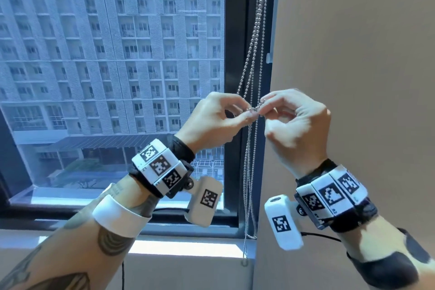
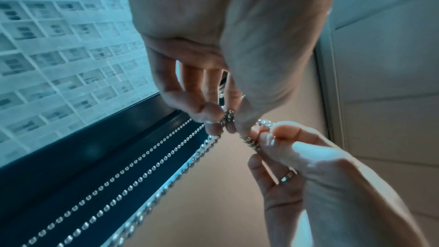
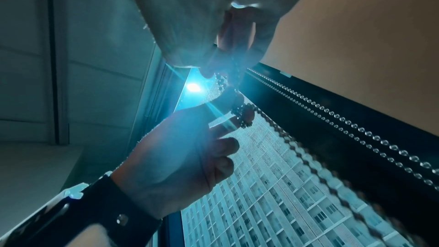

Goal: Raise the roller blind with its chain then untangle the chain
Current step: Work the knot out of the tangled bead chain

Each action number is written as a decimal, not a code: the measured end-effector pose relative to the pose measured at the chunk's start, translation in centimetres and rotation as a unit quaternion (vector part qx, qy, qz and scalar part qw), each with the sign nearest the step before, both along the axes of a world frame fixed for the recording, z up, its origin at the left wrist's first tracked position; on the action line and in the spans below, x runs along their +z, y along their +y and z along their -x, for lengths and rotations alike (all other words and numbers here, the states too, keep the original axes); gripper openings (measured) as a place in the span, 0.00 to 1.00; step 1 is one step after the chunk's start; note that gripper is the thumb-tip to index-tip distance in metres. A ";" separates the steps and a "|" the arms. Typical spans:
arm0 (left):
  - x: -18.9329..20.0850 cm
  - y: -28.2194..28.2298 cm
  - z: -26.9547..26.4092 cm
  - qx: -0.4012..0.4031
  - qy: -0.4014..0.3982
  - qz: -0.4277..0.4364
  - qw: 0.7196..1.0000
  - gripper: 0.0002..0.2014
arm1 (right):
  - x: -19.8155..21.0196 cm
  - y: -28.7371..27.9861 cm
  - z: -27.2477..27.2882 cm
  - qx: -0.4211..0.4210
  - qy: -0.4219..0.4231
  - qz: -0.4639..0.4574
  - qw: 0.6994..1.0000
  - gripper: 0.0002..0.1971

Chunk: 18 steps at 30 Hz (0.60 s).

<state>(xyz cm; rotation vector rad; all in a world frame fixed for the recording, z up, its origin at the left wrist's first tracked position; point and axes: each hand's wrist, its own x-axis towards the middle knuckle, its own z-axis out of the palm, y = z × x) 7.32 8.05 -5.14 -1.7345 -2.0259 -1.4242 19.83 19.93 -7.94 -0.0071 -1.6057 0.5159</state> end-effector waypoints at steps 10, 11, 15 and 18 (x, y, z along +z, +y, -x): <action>-0.2 0.6 -0.4 -0.013 -0.091 -0.016 0.996 0.06 | -1.3 -0.5 0.6 -0.105 -0.062 0.035 0.992 0.13; -0.2 0.6 -0.5 -0.022 -0.086 -0.010 0.996 0.06 | -1.3 -0.6 0.7 -0.105 -0.073 0.044 0.991 0.13; -0.1 0.4 -0.6 -0.055 -0.066 0.004 0.996 0.06 | -0.9 -1.2 0.6 -0.054 -0.144 0.096 0.984 0.14; -0.1 0.2 -0.2 -0.055 -0.049 -0.001 0.997 0.05 | -0.5 -0.6 0.6 -0.017 -0.192 0.139 0.971 0.10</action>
